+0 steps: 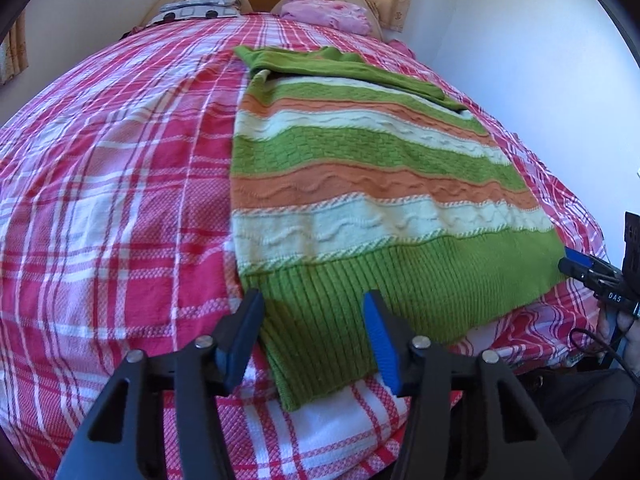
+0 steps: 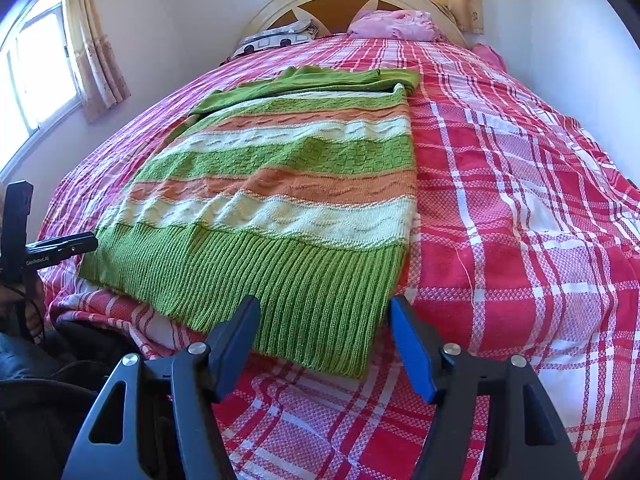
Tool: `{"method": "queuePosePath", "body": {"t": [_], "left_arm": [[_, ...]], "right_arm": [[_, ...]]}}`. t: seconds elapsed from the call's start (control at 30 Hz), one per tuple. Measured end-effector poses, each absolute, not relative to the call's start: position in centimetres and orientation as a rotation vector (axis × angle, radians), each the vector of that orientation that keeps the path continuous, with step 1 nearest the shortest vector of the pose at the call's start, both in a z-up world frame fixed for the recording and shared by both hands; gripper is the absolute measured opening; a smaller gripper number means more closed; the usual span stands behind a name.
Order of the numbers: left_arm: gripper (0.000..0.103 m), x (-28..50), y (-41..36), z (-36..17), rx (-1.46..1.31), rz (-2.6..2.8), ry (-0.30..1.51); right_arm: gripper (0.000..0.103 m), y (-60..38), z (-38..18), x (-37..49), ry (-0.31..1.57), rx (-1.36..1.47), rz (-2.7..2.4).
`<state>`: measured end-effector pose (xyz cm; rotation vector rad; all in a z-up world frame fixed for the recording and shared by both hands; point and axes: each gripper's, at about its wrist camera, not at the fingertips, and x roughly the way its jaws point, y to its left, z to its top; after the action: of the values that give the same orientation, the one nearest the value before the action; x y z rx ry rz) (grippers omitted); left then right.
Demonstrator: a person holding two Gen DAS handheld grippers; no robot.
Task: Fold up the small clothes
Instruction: 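Grasp the green ribbed hem of the sweater with both grippers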
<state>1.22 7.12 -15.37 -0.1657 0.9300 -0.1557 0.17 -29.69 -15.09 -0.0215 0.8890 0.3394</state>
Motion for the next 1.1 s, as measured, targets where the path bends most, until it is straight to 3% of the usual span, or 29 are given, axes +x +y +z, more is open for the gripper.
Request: {"method": "queuePosePath", "body": {"t": [0.47,0.77,0.8,0.9,0.97,1.1], "left_arm": [[0.054,0.5,7.4,-15.7,-0.169,-0.122,0.937],[0.055,0.6,7.1,-16.6,-0.188,-0.166,0.937],[0.053,0.5,7.1,-16.4,-0.189,-0.173,0.934],[0.025,0.5,6.9,-16.2,-0.181,-0.183,0.927],[0.019,0.7,7.5,-16.3,-0.217,-0.193,0.927],[0.018,0.8,8.2,-16.6,-0.278,-0.203,0.926]], "right_arm": [[0.064,-30.4,-15.0,0.1,0.873,0.018,0.352],[0.046,-31.0,-15.4,0.3,0.863,0.07,0.366],[0.039,-31.1,-15.4,0.4,0.859,0.082,0.37],[0.009,-31.4,-15.0,0.1,0.836,0.109,0.384],[0.009,-31.6,-14.6,0.0,0.812,0.168,0.435],[0.009,-31.4,-15.0,0.3,0.828,0.164,0.419]]}}
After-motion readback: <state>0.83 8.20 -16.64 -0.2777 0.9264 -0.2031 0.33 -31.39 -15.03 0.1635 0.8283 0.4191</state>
